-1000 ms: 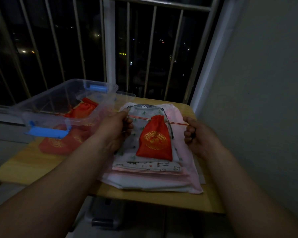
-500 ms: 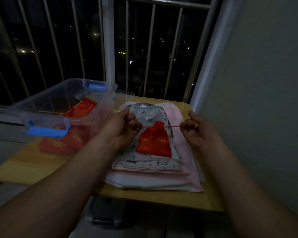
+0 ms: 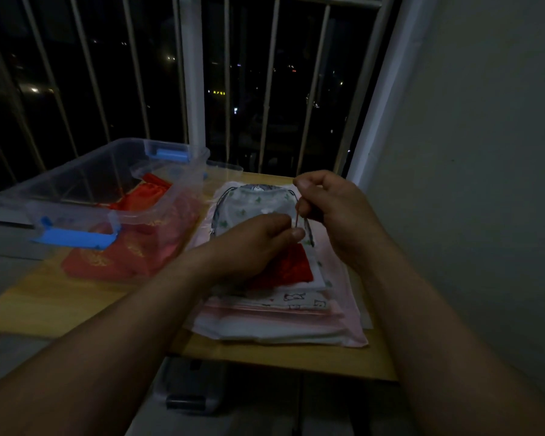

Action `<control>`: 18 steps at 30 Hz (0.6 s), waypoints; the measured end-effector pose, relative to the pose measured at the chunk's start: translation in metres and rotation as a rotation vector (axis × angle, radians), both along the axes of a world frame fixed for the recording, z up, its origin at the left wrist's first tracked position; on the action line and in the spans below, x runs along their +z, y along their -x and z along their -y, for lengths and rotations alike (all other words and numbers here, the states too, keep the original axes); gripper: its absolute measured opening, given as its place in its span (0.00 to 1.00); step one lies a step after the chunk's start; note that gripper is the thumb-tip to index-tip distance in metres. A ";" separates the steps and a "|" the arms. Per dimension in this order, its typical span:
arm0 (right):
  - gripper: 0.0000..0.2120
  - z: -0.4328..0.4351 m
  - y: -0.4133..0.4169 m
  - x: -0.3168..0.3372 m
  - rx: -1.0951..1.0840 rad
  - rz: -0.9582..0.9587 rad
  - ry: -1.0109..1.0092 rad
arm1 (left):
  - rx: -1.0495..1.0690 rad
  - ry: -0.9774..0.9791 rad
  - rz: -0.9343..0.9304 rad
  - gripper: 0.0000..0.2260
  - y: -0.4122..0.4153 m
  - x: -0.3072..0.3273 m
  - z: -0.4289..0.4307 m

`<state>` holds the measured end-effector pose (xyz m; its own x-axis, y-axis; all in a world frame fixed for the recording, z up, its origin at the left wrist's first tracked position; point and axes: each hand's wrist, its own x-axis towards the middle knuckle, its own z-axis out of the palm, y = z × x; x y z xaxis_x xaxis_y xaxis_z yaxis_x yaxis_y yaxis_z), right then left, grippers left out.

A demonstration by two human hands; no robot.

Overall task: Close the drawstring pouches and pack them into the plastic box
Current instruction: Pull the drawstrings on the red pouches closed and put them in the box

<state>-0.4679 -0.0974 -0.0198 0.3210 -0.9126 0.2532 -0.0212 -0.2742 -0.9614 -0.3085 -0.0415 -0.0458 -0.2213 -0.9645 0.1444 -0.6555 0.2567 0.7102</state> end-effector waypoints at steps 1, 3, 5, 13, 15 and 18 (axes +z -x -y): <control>0.06 -0.002 -0.002 0.001 0.005 -0.022 0.029 | -0.003 0.001 0.020 0.15 0.001 0.000 0.000; 0.07 -0.003 -0.005 0.000 -0.008 -0.084 0.064 | 0.002 0.001 0.000 0.14 0.004 0.001 0.000; 0.11 0.000 -0.006 -0.007 -0.093 -0.148 0.032 | 0.037 -0.011 -0.112 0.14 0.004 0.000 0.002; 0.04 -0.003 0.004 -0.014 0.068 -0.464 -0.112 | 0.165 -0.025 -0.329 0.16 -0.004 -0.003 0.008; 0.03 -0.004 0.003 -0.016 0.111 -0.455 -0.142 | 0.177 0.007 -0.320 0.17 -0.004 -0.003 0.010; 0.04 -0.004 0.003 -0.018 0.087 -0.412 -0.175 | 0.207 0.059 -0.305 0.18 -0.002 -0.006 0.010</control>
<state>-0.4707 -0.0930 -0.0382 0.4404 -0.8953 -0.0672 -0.3957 -0.1264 -0.9096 -0.3061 -0.0512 -0.0515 0.0397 -0.9723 0.2306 -0.4582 0.1873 0.8689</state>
